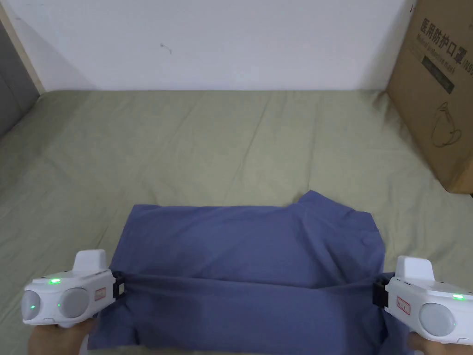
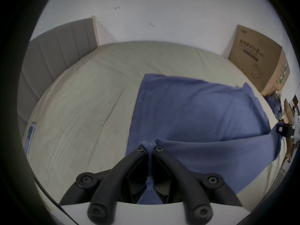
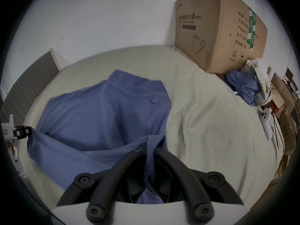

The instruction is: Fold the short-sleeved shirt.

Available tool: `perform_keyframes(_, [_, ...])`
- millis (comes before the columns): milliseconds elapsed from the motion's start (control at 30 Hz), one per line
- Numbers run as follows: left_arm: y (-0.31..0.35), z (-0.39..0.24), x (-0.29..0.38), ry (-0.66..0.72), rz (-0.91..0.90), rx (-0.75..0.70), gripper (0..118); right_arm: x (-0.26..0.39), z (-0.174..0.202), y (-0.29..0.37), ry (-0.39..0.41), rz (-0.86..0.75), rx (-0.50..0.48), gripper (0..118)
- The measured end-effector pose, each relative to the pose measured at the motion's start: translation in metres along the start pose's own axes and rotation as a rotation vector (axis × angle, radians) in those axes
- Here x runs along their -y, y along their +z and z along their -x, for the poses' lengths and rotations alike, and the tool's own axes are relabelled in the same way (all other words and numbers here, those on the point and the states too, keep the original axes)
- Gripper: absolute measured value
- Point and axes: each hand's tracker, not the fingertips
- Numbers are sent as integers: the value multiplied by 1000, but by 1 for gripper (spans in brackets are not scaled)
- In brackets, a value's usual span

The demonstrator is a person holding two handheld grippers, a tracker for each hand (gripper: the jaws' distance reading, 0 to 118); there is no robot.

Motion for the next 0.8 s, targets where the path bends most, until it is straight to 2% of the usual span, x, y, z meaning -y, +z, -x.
perform_keyframes(133, [-33,-5,5,-7,80,-14,3,7,-4,-42,8,81,34,4])
perform_keyframes(233, [-29,-5,7,-12,64,-18,4,16,0,-50,11,98,26,4])
perform_keyframes(300, [-22,-2,4,-4,66,-14,13,13,4,-43,20,86,34,5])
perform_keyframes(333, [-17,-1,2,12,68,-14,25,9,5,-38,25,89,35,12])
perform_keyframes(367, [-12,0,0,35,68,-11,42,8,7,-28,28,89,38,27])
perform_keyframes(400, [-5,1,-3,66,60,0,63,6,8,-19,28,77,40,47])
perform_keyframes(433, [10,1,-5,106,28,10,83,3,9,-9,22,45,39,75])
perform_keyframes(467, [23,0,-7,127,-7,19,91,0,10,3,14,-1,28,86])
perform_keyframes(500, [39,0,-9,135,-61,50,92,-2,7,15,13,-48,17,90])
perform_keyframes(567, [74,-3,-11,135,-159,88,92,-9,11,47,32,-134,12,90])
perform_keyframes(800, [186,-24,-2,59,-484,99,92,-9,27,176,83,-442,5,90])
